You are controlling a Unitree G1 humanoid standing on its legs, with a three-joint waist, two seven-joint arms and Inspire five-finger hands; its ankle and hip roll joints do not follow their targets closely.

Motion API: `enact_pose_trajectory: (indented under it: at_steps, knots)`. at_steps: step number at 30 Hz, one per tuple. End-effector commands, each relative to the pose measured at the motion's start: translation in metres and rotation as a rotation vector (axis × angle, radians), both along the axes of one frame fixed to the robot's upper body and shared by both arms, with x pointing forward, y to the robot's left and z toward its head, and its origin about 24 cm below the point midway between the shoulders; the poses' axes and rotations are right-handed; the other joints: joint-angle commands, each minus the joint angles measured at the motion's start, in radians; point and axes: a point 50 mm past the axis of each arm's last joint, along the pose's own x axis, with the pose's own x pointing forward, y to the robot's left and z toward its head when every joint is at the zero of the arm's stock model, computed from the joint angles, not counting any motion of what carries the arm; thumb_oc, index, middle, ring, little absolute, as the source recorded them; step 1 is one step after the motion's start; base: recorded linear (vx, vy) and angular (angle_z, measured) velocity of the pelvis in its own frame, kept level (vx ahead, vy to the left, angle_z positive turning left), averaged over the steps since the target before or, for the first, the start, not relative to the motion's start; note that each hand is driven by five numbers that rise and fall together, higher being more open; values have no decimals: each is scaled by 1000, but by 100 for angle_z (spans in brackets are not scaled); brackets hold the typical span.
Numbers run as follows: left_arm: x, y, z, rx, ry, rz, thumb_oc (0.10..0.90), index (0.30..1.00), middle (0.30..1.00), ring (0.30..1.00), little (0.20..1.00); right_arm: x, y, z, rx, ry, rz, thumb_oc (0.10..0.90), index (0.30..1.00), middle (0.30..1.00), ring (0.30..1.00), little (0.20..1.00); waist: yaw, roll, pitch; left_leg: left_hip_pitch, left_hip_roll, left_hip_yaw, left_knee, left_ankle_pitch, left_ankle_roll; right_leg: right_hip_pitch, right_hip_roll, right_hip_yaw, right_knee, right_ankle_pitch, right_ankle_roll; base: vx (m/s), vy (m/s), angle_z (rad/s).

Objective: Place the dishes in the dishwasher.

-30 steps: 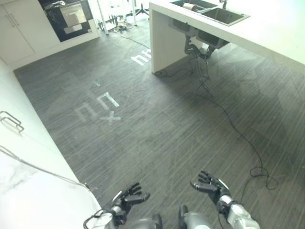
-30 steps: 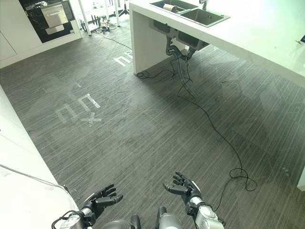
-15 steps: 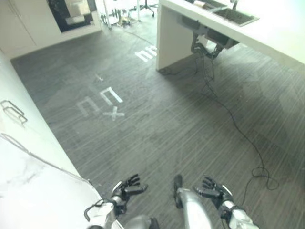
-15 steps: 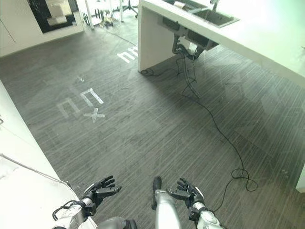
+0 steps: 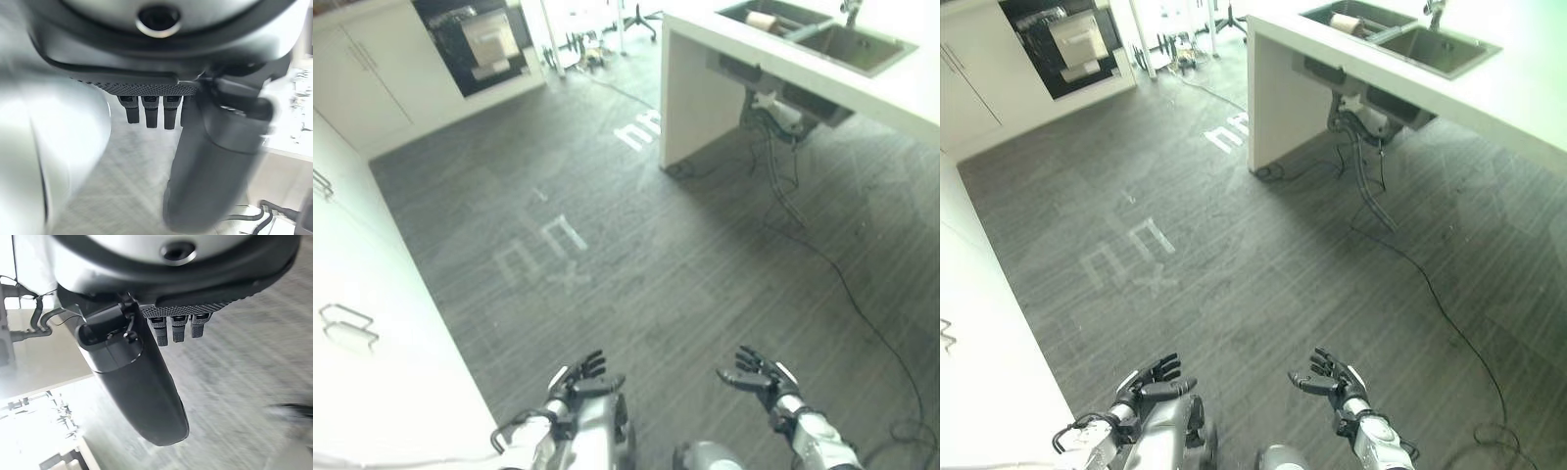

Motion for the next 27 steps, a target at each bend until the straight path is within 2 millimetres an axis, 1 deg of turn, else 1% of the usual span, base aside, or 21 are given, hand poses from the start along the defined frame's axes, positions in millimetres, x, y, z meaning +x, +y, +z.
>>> enact_pose_trajectory:
  at_steps: [1, 3, 4, 5, 6, 7, 8, 9, 10, 11, 12, 13, 14, 15, 17, 20, 21, 23, 24, 26, 27]
  knots:
    - [9, -20, 7, -6, -86, -42, 800, 900, 900, 900, 900, 9, -19, 20, -50, -120, -9, 800, 900, 900, 900, 900, 36, 48, 12, 73, 0, -6, -60, 84, -37, -108, 82, 43, -12, 91, 50, 536, 140, -43]
    - [1, -17, 4, 10, -75, -28, 800, 900, 900, 900, 900, 10, -17, 18, -63, -116, 7, 800, 900, 900, 900, 900, 53, 53, -8, 85, -6, -1, -60, 18, -14, -57, 80, 44, -12, 54, 68, 518, 188, -57]
    - [-1, -11, 2, 46, -62, -29, 800, 900, 900, 900, 900, 9, -17, 15, -43, -111, -17, 800, 900, 900, 900, 900, 66, 57, -34, 121, -20, -8, -60, -44, 22, 7, 82, 34, -12, 95, 98, 725, 305, -76]
    - [0, -6, 2, 65, -51, -19, 800, 900, 900, 900, 900, 8, -14, 12, -29, -102, -19, 800, 900, 900, 900, 900, 47, 85, -35, 189, -26, -30, -60, -91, 61, -43, 77, 3, 196, 263, 157, 704, 279, -46]
    - [1, -4, 1, 69, -48, -11, 800, 900, 900, 900, 900, 7, -11, 10, -32, -103, -6, 800, 900, 900, 900, 900, 37, 98, -29, 219, -27, -44, -60, -108, 76, -98, 80, -5, 304, 292, 168, 442, 200, -32]
    - [1, -3, 1, 72, -45, -7, 800, 900, 900, 900, 900, 6, -10, 10, -36, -103, 0, 800, 900, 900, 900, 900, 33, 107, -25, 238, -24, -47, -60, -117, 82, -135, 74, -20, 368, 308, 178, 298, 100, -26]
    - [2, -1, 1, 78, -43, -4, 800, 900, 900, 900, 900, 6, -9, 8, -36, -101, 3, 800, 900, 900, 900, 900, 25, 119, -20, 265, -18, -51, -60, -132, 86, -195, 57, -46, 429, 300, 173, 387, 42, -22]
    - [5, 0, 2, 84, -51, -2, 800, 900, 900, 900, 900, 8, -8, 7, -21, -102, -7, 800, 900, 900, 900, 900, 1, 129, -1, 326, -16, -63, -60, -164, 87, -268, 27, -98, 389, 253, 152, 415, -24, -26]
    - [6, 1, 3, 87, -57, -5, 800, 900, 900, 900, 900, 8, -8, 7, -21, -103, -15, 800, 900, 900, 900, 900, -9, 136, 1, 339, -10, -70, -60, -172, 80, -282, 31, -112, 328, 246, 143, 417, -116, -8]
    - [9, 2, 5, 88, -65, -3, 800, 900, 900, 900, 900, 8, -9, 8, -21, -106, -20, 800, 900, 900, 900, 900, -23, 128, 5, 355, -16, -78, -60, -185, 76, -300, 19, -120, 204, 264, 143, 329, -184, 11]
    - [11, 5, 7, 90, -73, 6, 800, 900, 900, 900, 900, 7, -9, 8, -22, -111, -20, 800, 900, 900, 900, 900, -38, 116, 11, 377, -22, -86, -60, -205, 69, -318, -15, -121, 59, 301, 148, 334, -217, 20]
    - [11, 6, 8, 90, -77, 12, 800, 900, 900, 900, 900, 5, -10, 8, -24, -112, -18, 800, 900, 900, 900, 900, -48, 106, 12, 392, -29, -92, -60, -226, 67, -340, -45, -114, -12, 334, 159, 377, -292, -1]
    - [11, 6, 8, 88, -81, 22, 800, 900, 900, 900, 900, 4, -12, 8, -25, -114, -17, 800, 900, 900, 900, 900, -63, 75, 14, 417, -53, -96, -60, -264, 64, -417, -117, -76, -12, 358, 186, 442, -353, -18]
    - [11, 5, 7, 87, -83, 29, 800, 900, 900, 900, 900, 3, -13, 8, -27, -113, -16, 800, 900, 900, 900, 900, -72, 59, 12, 442, -61, -99, -60, -296, 60, -478, -164, -38, -12, 383, 209, 435, -345, 9]
    - [9, 4, 6, 88, -83, 38, 800, 900, 900, 900, 900, 2, -12, 6, -25, -107, -16, 800, 900, 900, 900, 900, -75, 54, 9, 482, -43, -91, -60, -329, 50, -508, -188, -28, -12, 398, 222, 479, -374, 34]
    - [6, 3, 4, 89, -70, 63, 800, 900, 900, 900, 900, 3, -11, 6, -33, -94, -10, 800, 900, 900, 900, 900, -68, 37, -8, 518, -17, -77, -60, -330, 30, -458, -170, -40, -12, 376, 216, 480, -419, -27]
    - [1, 0, 1, 73, -46, 88, 800, 900, 900, 900, 900, 5, -15, 7, -52, -87, -3, 800, 900, 900, 900, 900, -68, 44, -21, 585, 48, -93, -60, -217, -15, -395, -105, -32, -12, 313, 161, 562, -499, -19]
    - [-1, -2, -1, 64, -36, 90, 800, 900, 900, 900, 900, 6, -18, 9, -71, -90, 13, 800, 900, 900, 900, 900, -62, 40, -22, 597, 69, -103, -29, -110, -41, -368, -85, -35, -12, 275, 131, 402, -406, -38]
    - [-3, -3, -3, 53, -29, 95, 800, 900, 900, 900, 900, 4, -22, 9, -84, -87, 18, 800, 900, 900, 900, 900, -57, 37, -22, 557, 78, -108, 75, -52, -59, -341, -71, -44, -12, 252, 104, 308, -390, -53]
    - [-7, -3, -6, 33, -15, 87, 800, 900, 900, 900, 900, -1, -32, 8, -107, -77, 3, 800, 900, 900, 900, 900, -52, 29, -22, 465, 110, -80, 259, 20, -78, -295, -62, -67, -12, 212, 63, 262, -382, -10]
    - [-5, -4, -6, 36, -11, 69, 800, 900, 900, 900, 900, -2, -35, 8, -111, -74, -12, 800, 900, 900, 900, 900, -48, 21, -17, 383, 125, -81, 333, 29, -73, -273, -59, -64, -12, 200, 52, 179, -269, -7]
